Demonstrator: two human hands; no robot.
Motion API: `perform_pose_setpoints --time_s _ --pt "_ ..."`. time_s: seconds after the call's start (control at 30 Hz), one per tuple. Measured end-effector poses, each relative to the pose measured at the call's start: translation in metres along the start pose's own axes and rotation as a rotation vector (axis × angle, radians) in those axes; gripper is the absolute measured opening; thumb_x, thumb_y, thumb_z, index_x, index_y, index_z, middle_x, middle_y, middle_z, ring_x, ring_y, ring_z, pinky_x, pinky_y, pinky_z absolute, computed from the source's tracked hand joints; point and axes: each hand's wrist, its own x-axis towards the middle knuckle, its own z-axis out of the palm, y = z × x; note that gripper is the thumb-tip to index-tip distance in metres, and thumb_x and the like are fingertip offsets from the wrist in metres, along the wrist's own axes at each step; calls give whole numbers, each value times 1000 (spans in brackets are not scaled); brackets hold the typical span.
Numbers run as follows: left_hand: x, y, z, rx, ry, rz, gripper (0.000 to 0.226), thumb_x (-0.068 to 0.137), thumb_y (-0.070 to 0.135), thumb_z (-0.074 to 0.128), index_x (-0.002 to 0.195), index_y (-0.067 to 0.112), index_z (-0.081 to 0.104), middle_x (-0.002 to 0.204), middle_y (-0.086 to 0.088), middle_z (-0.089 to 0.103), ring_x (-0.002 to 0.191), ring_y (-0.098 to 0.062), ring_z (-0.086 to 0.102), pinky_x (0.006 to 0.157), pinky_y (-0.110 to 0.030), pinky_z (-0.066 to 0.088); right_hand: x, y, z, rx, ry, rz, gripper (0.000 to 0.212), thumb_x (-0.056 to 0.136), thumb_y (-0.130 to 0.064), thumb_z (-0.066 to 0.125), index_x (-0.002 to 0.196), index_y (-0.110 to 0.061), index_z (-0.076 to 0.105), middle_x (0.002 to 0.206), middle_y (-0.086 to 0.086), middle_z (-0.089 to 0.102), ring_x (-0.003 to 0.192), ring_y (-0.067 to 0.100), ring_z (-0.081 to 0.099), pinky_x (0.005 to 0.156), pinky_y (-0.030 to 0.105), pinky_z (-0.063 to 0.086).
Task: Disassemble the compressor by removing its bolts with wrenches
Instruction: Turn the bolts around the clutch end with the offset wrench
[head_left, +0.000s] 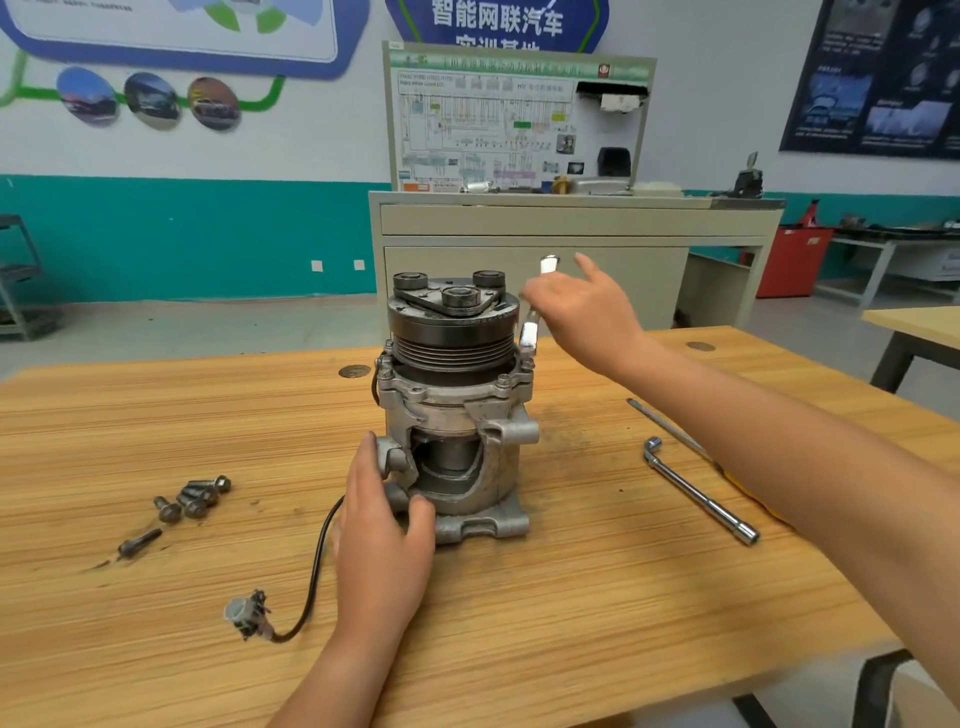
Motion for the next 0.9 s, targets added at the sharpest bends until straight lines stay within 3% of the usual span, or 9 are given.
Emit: perform_pose_setpoints --time_s 0.03,0.1,0.17,0.33,0.4,0.53,0.67,0.8,0.9 --pt "0 0 0 -5 -1 1 71 89 11 52 149 22 16 152 8 25 135 -12 30 111 -47 27 -1 1 -7 95 37 141 26 79 9 61 103 4 65 77 17 69 70 31 67 80 53 48" --pt "1 -1 0 -17 -1 3 71 89 10 52 149 21 16 153 8 24 137 -11 28 112 -45 25 -4 3 -27 246 39 434 36 95 -8 45 130 -3 46 69 10 58 62 27 57 63 38 46" --pt "1 -2 1 -24 -1 6 71 89 10 53 150 20 16 154 7 23 139 -11 24 114 -44 22 -12 1 -48 276 -18 511 44 98 -12 37 141 -9 29 61 3 47 52 24 46 50 31 33" --pt "1 -3 1 -30 2 8 71 89 10 54 149 19 17 154 5 23 139 -12 24 114 -43 22 -41 -27 -98 -122 -481 345 54 88 -1 39 137 -21 26 55 -1 38 45 15 35 40 25 19" --pt "1 -3 1 -26 5 8 71 89 10 54 149 18 17 154 4 24 139 -13 25 113 -43 23 -46 -40 -105 -171 -578 291 61 83 1 39 138 -20 26 56 -3 35 47 16 33 39 27 18" --pt "1 -3 1 -28 0 6 72 89 9 54 149 19 16 154 4 23 139 -13 25 113 -43 23 -41 -51 -108 -249 -663 207 71 79 5 43 143 -14 19 56 -3 30 45 15 25 39 28 17" --pt "0 -2 1 -24 -7 9 72 89 10 53 150 20 15 154 5 23 138 -13 26 113 -48 23 -28 -58 -116 -353 -773 114 59 80 7 44 135 -4 30 54 1 30 42 17 26 37 27 18" --pt "0 -1 0 -20 -7 10 72 90 10 53 150 20 15 154 6 22 138 -11 25 113 -48 22 -22 -67 -120 -391 -847 57 63 83 6 45 140 3 20 55 3 30 42 19 28 35 28 20" --pt "0 -2 0 -26 -4 11 72 89 9 53 150 18 16 154 5 23 138 -11 25 113 -47 22 -21 -66 -122 -410 -856 40 58 83 6 46 138 2 26 54 3 30 42 18 29 35 27 20"
